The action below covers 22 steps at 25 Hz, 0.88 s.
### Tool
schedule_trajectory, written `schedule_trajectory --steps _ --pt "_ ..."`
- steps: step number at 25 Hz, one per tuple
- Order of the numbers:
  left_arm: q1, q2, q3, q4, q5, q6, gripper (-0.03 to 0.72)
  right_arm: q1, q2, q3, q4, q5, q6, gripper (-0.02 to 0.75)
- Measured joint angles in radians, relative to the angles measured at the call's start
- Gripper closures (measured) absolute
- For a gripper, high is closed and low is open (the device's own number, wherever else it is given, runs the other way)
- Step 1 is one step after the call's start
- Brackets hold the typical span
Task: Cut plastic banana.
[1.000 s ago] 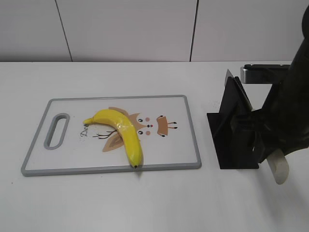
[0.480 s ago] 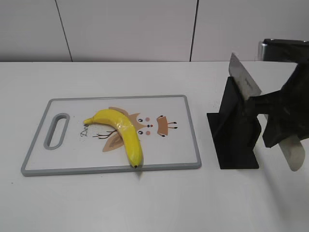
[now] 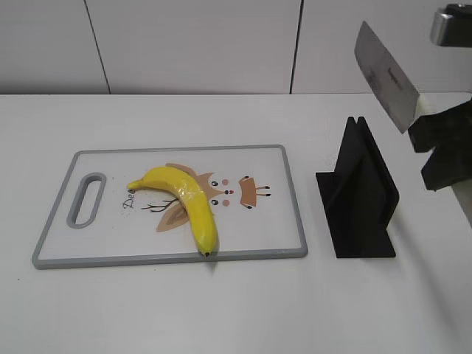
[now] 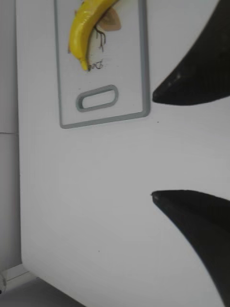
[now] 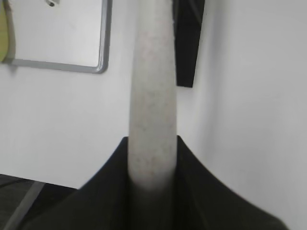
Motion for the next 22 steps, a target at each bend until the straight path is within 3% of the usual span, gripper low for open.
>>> schedule_trajectory --steps 7,13,22 --pt "0.000 0.093 -0.026 -0.007 -0.124 0.020 0.163 0.000 0.004 -0.080 -0.023 -0.011 -0.317 0.570" --pt "0.000 0.344 -0.082 -0.142 -0.241 0.225 0.163 -0.002 0.086 -0.181 -0.044 0.012 -0.534 0.570" --pt "0.000 0.740 -0.355 -0.266 -0.288 0.538 0.163 -0.005 0.214 -0.295 -0.074 0.037 -0.790 0.570"
